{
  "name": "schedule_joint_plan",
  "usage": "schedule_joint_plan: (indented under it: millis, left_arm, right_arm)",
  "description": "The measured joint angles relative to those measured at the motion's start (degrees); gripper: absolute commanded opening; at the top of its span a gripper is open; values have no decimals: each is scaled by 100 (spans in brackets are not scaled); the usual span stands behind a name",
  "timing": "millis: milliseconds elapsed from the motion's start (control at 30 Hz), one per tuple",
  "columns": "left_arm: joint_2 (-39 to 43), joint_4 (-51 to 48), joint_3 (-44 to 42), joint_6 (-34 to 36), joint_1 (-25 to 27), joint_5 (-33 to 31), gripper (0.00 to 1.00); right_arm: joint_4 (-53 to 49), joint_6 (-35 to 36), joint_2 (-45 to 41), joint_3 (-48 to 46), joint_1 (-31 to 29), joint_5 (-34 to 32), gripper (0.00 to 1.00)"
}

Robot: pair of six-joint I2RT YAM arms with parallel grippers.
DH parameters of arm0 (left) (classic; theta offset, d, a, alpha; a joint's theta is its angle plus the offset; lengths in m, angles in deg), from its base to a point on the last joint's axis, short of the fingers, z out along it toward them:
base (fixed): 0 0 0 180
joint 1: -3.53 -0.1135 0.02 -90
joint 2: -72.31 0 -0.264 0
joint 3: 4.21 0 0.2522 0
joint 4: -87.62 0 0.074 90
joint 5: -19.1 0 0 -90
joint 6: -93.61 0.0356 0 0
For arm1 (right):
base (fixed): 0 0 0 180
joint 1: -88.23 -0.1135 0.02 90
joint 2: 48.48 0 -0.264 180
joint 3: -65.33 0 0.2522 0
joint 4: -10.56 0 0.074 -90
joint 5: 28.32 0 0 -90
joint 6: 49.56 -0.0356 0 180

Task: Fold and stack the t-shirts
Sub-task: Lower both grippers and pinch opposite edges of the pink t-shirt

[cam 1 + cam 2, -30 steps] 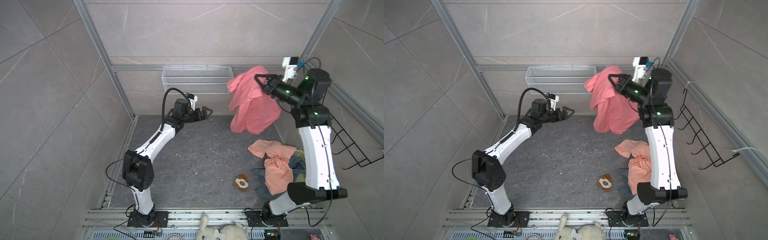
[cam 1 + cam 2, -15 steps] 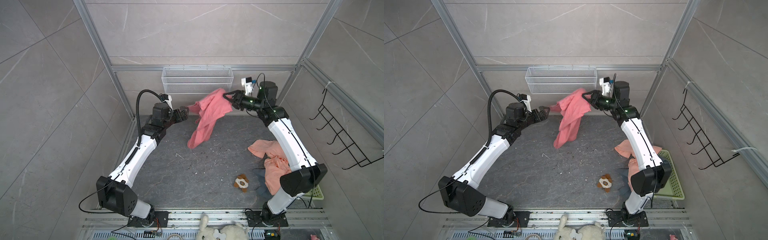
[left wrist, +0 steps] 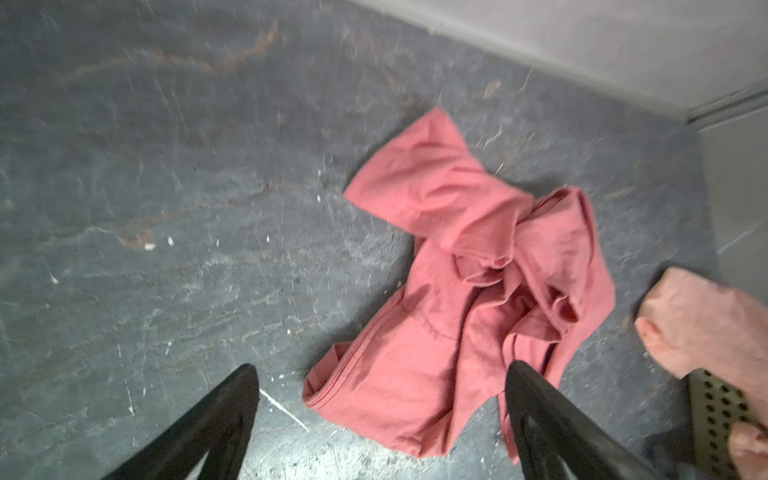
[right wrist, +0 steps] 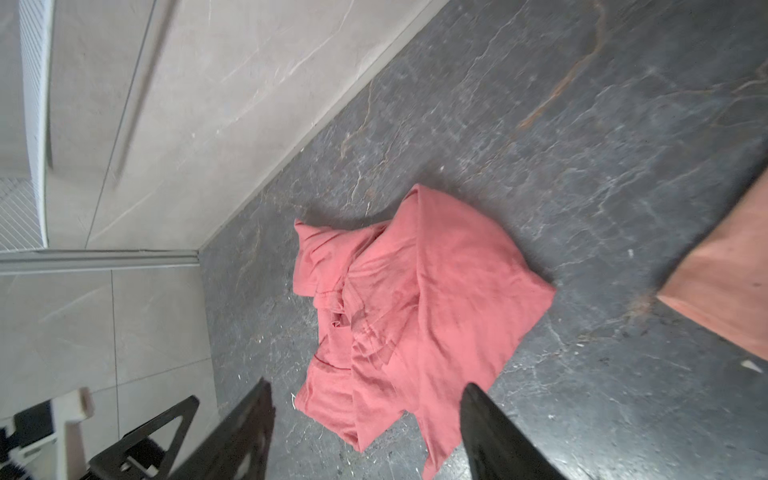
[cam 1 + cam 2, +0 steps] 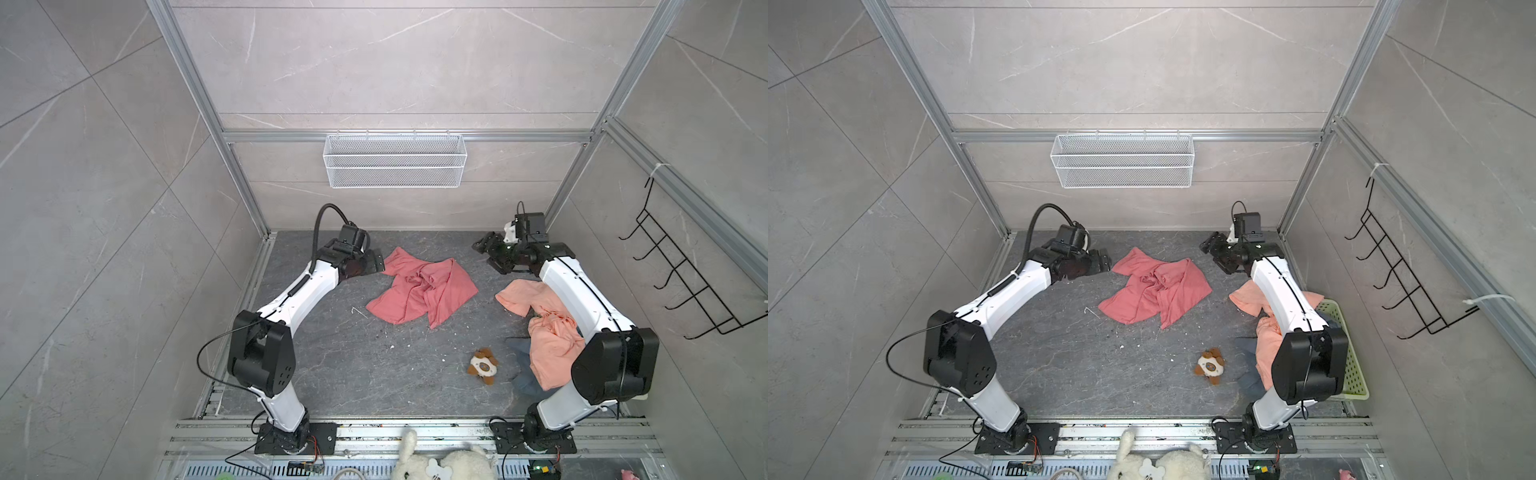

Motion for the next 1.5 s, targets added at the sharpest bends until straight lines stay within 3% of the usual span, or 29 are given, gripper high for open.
schedule_joint_plan:
  millis: [200,233,467,767,1000,1200,1267,1400,1500]
  left_arm:
    - [-586,-210,-48,-109,323,24,81]
    - [-647,-177,-122,-155,356,26,79]
    - [-855,-81,-876,-422,387,22,75]
    - [-1062,175,-1025,-723,372,83,38]
    - [-1062,264,-1027,-874,372,70,24]
    - [-1093,210,-953,-890,372,72,20]
    - [-1134,197,-872,-890,372,74,19]
    - [-1145,162,-837,-890,372,70,15]
    - [-1145,94,-837,-909,363,31,7]
  right_arm:
    - [-20,367,634,109,-704,-2,73]
    - [-48,428,706,109,-789,-15,77]
    - [-293,1062,997,-79,-1294,-181,76]
    - [-704,1469,1211,-538,-1661,-717,70]
    - [-656,1668,1333,-986,-1781,-723,66]
    - [-501,1683,1519,-1209,-2011,-721,65]
    - [-385,1646,1574,-1211,-2050,-704,57]
    - [-144,1526,1694,-1204,-2057,-636,12]
    - [-94,1370,1744,-1198,-2057,-667,4]
